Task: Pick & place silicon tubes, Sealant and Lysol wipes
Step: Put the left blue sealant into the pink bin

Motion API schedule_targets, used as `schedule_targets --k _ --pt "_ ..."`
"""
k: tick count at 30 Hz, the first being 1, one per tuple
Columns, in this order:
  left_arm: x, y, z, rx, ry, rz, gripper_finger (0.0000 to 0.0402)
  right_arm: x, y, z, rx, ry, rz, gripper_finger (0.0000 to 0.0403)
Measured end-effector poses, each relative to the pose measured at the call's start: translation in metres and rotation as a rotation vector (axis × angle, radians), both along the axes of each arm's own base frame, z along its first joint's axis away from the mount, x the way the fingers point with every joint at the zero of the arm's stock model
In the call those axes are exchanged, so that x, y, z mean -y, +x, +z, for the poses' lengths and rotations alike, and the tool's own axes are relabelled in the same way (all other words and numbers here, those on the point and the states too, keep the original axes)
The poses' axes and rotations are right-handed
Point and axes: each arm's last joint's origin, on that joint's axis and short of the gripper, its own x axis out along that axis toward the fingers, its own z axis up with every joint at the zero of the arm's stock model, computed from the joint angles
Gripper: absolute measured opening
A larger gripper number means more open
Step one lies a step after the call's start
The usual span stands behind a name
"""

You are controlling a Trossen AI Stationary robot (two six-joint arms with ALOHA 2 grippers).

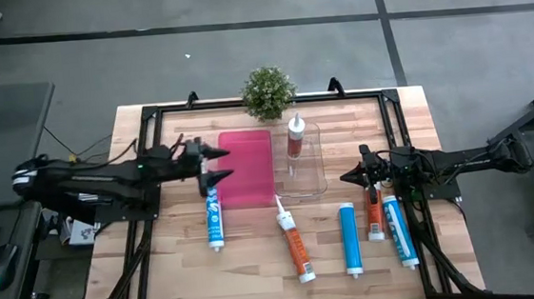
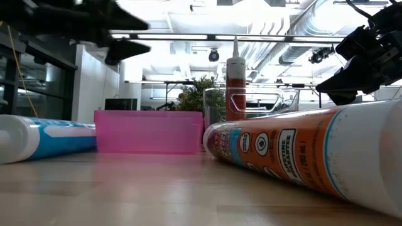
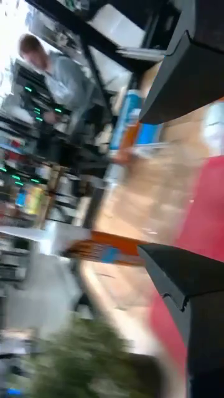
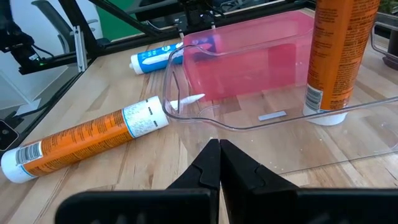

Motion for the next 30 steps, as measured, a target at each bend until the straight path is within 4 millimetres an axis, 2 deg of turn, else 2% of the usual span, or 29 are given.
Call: schedule_targets --k 7,13,19,24,30 --pt "0.014 -0.050 -0.003 -0.141 -0.064 -0.050 0.0324 0.000 0.000 0.000 0.000 0.000 0.000 0.0001" --pt "0.028 -0.071 -0.013 -0.260 -0.147 -0.207 0.0324 0.000 0.000 0.000 0.000 0.000 0.000 0.0001" --pt "0.042 -0.068 -0.016 -0.328 -0.048 -0.356 0.0324 0.000 0.000 0.000 0.000 0.000 0.000 0.0001" --pt "0.053 -0.055 0.004 -0.353 0.206 -0.460 0.0323 0.000 0.000 0.000 0.000 0.000 0.000 0.0001" --pt "0.062 -0.030 0.038 -0.457 0.572 -0.527 0.0323 0.000 0.000 0.000 0.000 0.000 0.000 0.0001"
